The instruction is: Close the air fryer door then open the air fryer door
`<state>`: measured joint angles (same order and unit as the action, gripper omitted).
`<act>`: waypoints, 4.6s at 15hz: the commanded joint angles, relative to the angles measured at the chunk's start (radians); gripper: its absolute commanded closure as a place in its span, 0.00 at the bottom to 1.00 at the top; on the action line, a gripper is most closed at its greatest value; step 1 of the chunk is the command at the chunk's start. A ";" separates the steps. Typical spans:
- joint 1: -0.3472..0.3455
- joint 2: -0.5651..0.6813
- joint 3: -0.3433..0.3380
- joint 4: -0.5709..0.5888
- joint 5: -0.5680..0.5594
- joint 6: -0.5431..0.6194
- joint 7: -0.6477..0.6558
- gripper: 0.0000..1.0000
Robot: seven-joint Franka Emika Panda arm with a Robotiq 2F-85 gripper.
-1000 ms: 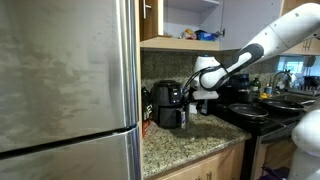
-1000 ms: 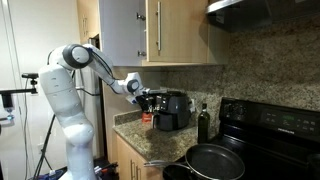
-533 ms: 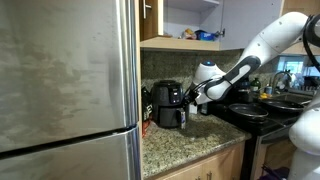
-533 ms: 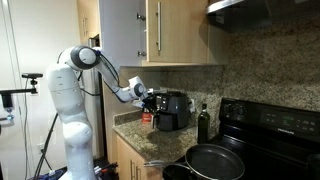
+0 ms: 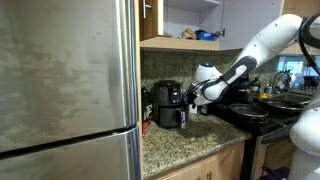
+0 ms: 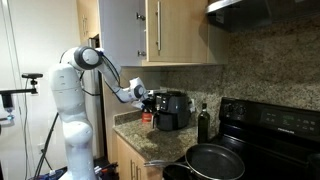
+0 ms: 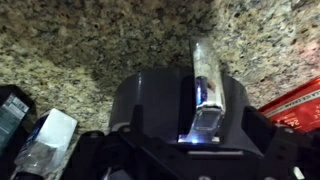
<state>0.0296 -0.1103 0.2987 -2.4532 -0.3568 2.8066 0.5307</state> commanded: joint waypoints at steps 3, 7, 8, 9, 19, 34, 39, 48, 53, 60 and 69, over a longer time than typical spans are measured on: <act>0.030 0.195 0.001 0.140 0.063 0.041 -0.029 0.00; 0.036 0.184 0.000 0.126 0.082 0.033 -0.039 0.00; 0.036 0.186 0.000 0.130 0.082 0.033 -0.039 0.00; 0.034 0.210 0.001 0.145 0.094 0.041 -0.049 0.00; 0.052 0.335 -0.066 0.287 -0.029 0.026 0.082 0.00; 0.162 0.412 -0.204 0.389 -0.422 0.117 0.371 0.00; 0.170 0.210 -0.139 0.194 -0.159 -0.110 0.141 0.00; 0.175 0.131 -0.133 0.157 -0.158 -0.151 0.159 0.00; 0.145 0.204 -0.178 0.207 -0.171 -0.029 0.255 0.00; 0.132 0.281 -0.167 0.235 -0.063 0.108 0.123 0.00; 0.158 0.374 -0.209 0.342 -0.201 0.065 0.143 0.32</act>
<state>0.1745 0.2182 0.1030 -2.1667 -0.5162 2.8959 0.6843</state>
